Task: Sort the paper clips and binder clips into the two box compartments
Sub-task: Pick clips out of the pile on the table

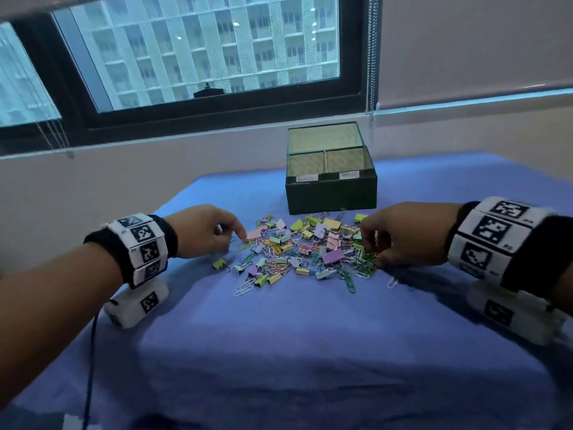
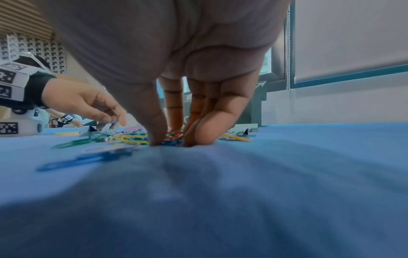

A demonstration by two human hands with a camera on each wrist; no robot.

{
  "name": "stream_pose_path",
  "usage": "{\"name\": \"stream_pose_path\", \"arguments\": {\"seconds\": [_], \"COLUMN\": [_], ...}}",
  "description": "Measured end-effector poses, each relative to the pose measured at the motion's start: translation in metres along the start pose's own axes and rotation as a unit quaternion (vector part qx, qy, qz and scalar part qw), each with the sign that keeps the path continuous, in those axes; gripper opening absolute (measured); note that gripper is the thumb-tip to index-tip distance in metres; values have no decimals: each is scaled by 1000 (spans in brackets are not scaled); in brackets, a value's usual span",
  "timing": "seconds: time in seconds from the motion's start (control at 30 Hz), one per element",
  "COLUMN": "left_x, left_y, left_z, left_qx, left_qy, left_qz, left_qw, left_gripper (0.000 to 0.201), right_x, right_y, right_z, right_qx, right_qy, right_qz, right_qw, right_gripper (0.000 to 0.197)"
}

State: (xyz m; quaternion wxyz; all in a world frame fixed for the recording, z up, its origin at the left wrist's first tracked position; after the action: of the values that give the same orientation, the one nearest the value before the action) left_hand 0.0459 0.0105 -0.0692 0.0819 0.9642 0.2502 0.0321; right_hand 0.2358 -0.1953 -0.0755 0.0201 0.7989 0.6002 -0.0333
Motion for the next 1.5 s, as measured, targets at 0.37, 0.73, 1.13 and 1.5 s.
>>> {"name": "stream_pose_path", "arguments": {"seconds": [0.37,0.73,1.13,1.5], "left_x": [-2,-1,4,6], "left_y": [0,15,19,12], "left_z": [8,10,9,7], "left_qx": [-40,66,78,93], "left_qy": [-58,-63,-20,-30], "left_qz": [-13,33,80,50], "left_qw": [997,995,994,994], "left_gripper": [30,27,21,27], "right_x": [1,0,6,4], "right_y": [10,11,14,25], "right_z": [-21,-1,-1,-14], "right_qx": [8,22,36,43], "right_qy": [111,10,16,72], "right_qz": [8,59,69,84], "right_qw": [994,998,997,993], "right_gripper": [15,16,13,14]}}
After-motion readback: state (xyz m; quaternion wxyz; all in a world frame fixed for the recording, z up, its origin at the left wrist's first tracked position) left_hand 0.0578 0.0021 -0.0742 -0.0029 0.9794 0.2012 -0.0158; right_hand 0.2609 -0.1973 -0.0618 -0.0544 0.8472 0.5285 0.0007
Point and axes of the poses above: each hand's wrist, its own x-axis towards the middle knuckle, its own z-axis out of the palm, y = z × x, the point moved 8 cm from there along x, towards the middle knuckle, and after that the axes turned 3 degrees about z, right-handed, at the moved point
